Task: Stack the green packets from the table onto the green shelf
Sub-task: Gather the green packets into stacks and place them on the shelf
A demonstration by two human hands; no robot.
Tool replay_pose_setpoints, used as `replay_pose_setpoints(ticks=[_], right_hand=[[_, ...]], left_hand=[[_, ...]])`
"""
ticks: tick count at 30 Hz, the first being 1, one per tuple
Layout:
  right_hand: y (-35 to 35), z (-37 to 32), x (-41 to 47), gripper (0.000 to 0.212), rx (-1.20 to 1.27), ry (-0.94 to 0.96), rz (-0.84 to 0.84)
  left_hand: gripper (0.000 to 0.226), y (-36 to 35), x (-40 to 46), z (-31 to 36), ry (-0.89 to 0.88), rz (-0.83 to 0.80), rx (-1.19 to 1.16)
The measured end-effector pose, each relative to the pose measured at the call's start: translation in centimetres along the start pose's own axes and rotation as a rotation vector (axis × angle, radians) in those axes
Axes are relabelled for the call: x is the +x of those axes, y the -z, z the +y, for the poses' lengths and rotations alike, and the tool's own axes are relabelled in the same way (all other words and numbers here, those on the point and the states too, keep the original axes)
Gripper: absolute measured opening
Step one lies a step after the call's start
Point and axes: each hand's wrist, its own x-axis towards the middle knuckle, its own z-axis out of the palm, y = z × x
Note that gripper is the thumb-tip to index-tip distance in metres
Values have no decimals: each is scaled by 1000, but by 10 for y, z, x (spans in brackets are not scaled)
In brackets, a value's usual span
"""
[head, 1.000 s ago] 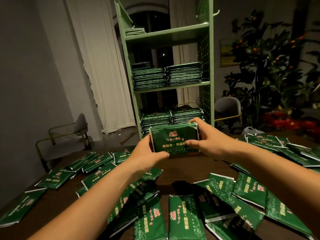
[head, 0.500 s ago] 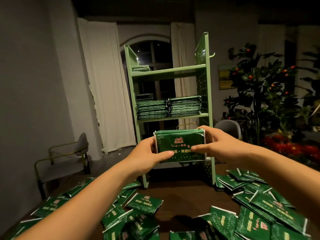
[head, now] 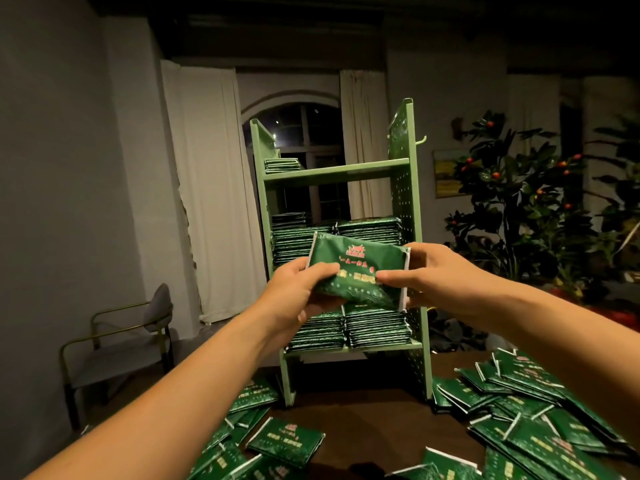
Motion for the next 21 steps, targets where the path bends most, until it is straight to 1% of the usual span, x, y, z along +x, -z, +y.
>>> replay_pose_setpoints(ticks=[2,3,4,5,6,7,8,9,10,12,14,18,21], right_hand=[[-4,0,2,30,131,-9,-6],[-6,1,1,32,127,21,11],[-4,4,1,29,21,115,75],[-2,6,-1,24,-186,271,178],[1,6,-2,24,-524,470,297],[4,8,-1,34,-815,665,363],[7,12,0,46,-1051,838,341],[8,15,5,54,-1217,932,287],[8,17,10,56,-1303,984,251],[4,17,18,46,-1323,1077,275],[2,12,24,35,-1260,1153,314],[8,11,37,38,-1254,1156,288],[13,12,43,35,-1288,1175,260]], left_hand=[[10,-5,2,5,-6,38,-90],[11,-6,3,8,-4,56,-101],[13,-7,4,11,4,70,-102],[12,-6,5,13,17,83,-97],[11,-5,6,16,32,93,-101],[8,-4,9,18,43,95,-112],[6,-3,13,20,48,85,-120],[5,-2,17,21,55,70,-113],[4,-1,23,21,65,51,-93],[6,0,31,23,79,30,-46],[5,0,37,27,83,29,-34],[4,-2,46,34,91,17,-38],[5,-3,51,35,100,-9,-34]])
